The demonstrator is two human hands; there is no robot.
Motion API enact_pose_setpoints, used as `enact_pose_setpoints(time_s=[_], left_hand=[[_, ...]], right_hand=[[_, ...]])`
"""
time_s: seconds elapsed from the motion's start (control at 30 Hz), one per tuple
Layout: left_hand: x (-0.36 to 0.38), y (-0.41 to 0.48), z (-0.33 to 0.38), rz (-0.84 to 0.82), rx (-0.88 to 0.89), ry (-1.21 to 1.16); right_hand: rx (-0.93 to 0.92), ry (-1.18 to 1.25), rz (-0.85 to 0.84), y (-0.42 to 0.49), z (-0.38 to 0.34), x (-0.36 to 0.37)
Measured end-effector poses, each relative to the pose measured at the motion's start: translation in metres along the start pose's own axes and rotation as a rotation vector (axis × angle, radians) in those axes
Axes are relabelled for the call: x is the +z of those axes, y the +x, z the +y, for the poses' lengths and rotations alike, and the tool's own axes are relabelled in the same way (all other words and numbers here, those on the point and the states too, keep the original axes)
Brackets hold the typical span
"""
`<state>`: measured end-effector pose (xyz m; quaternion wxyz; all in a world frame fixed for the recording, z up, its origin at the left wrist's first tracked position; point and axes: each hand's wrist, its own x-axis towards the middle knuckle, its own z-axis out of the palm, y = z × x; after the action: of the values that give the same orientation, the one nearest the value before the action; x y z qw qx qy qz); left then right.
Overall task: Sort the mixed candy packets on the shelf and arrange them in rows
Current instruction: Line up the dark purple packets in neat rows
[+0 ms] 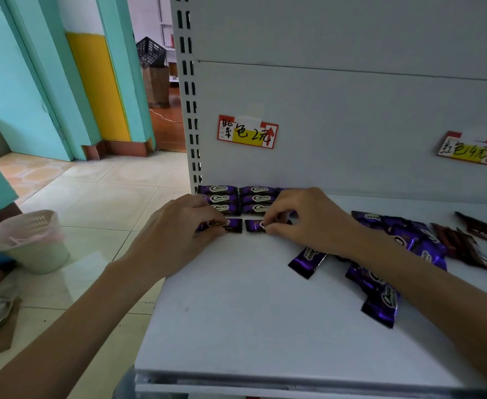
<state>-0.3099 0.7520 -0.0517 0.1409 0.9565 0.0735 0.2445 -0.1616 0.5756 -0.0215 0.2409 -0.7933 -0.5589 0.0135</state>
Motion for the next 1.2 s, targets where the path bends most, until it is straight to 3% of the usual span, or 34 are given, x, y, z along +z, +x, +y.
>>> enact_pose_setpoints(time_s=[0.4, 0.53, 0.77, 0.9, 1.03, 1.2], left_hand=[[0.002, 0.005, 0.001, 0.024, -0.055, -0.016], [0.000, 0.007, 0.021, 0.015, -0.011, -0.124], [0.013, 0.023, 0.080, -0.261, 0.036, -0.233], [0.024, 0.028, 0.094, -0.355, 0.059, -0.117], [0.023, 0.030, 0.095, -0.352, 0.084, -0.151], [0.016, 0.028, 0.093, -0.231, 0.069, -0.242]], right_hand=[[-0.037, -0.036, 0.031, 0.006, -0.001, 0.004], [0.038, 0.025, 0.060, -0.001, 0.008, -0.014], [0.164, 0.002, -0.028, -0.043, 0.036, -0.043], [0.135, -0.059, -0.127, -0.057, 0.045, -0.047], [0.163, -0.077, -0.093, -0.063, 0.052, -0.057], [0.186, -0.049, -0.045, -0.064, 0.050, -0.056]])
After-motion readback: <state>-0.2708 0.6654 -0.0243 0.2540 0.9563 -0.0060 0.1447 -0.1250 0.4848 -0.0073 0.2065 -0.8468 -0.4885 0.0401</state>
